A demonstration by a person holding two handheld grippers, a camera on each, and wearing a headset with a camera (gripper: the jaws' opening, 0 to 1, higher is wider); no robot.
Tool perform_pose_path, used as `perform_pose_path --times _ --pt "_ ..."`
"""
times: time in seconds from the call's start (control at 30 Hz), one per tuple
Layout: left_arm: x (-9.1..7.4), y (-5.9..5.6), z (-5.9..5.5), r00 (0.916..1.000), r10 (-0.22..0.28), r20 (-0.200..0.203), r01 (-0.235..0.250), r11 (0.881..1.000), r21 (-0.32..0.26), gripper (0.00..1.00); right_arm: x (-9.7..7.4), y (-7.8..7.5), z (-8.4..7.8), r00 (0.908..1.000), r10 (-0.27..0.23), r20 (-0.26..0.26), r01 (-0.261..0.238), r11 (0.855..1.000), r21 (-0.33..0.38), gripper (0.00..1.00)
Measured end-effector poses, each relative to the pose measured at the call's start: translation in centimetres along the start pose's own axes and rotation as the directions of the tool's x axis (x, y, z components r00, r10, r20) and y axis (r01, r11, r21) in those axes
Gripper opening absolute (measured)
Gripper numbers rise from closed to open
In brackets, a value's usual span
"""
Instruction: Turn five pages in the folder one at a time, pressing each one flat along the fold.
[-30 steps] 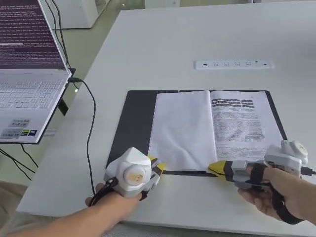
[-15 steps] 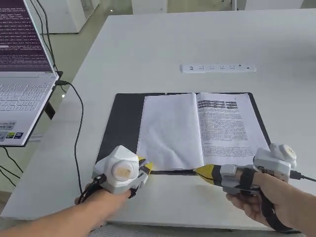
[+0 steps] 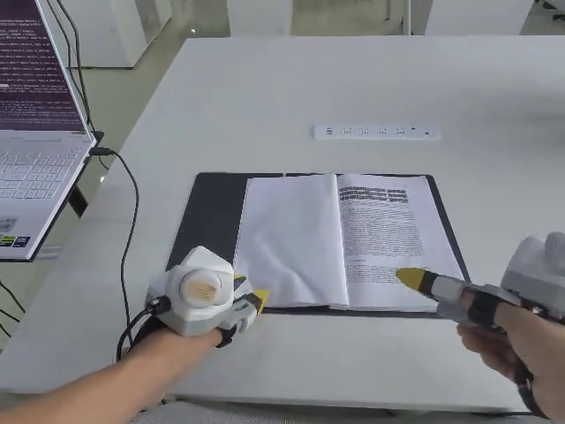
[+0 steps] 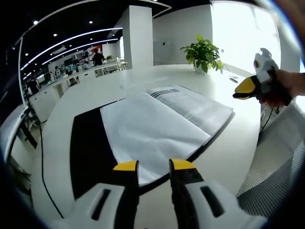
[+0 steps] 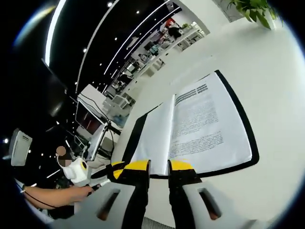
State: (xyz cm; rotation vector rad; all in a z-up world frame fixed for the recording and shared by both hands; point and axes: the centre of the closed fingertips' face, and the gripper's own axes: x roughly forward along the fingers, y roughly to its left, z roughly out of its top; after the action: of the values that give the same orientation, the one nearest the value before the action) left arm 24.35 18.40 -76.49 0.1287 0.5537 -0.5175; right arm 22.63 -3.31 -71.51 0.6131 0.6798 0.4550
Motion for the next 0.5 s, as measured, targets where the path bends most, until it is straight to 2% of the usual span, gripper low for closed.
perform_pose_path --times 0.1,0.2,0.3,0.4,0.47,0.5 --pt "-1.3 -0.1 0.7 0.9998 0.005 0.02 -0.004 1.0 -0.026 0.27 -1.8 -0.5 0.9 0.9982 -0.047 0.037 0.049 0.998 -0.046 0.2" --pt "-2.5 0.2 1.5 0.9993 0.019 0.032 -0.018 0.999 -0.036 0.3 -3.3 -1.1 1.2 0.9953 -0.088 0.04 0.092 0.988 -0.123 0.24" --pt "-3.7 0.3 2.4 0.9986 0.027 0.045 -0.025 0.999 -0.035 0.34 -4.7 -1.8 1.5 0.9894 -0.134 0.057 0.142 0.971 -0.194 0.28" --pt "-4.8 0.3 2.9 0.9985 0.029 0.047 -0.028 0.999 -0.024 0.41 -6.0 -2.5 1.8 0.9818 -0.172 0.081 0.188 0.946 -0.266 0.36" --pt "-5.7 0.3 3.3 0.9985 0.032 0.045 -0.03 0.998 -0.055 0.46 -6.6 -2.7 1.8 0.9789 -0.187 0.082 0.203 0.934 -0.294 0.44" --pt "-6.1 0.3 3.6 0.9983 0.035 0.047 -0.031 0.997 -0.074 0.48 -7.0 -2.9 1.7 0.9784 -0.189 0.084 0.205 0.934 -0.293 0.47"
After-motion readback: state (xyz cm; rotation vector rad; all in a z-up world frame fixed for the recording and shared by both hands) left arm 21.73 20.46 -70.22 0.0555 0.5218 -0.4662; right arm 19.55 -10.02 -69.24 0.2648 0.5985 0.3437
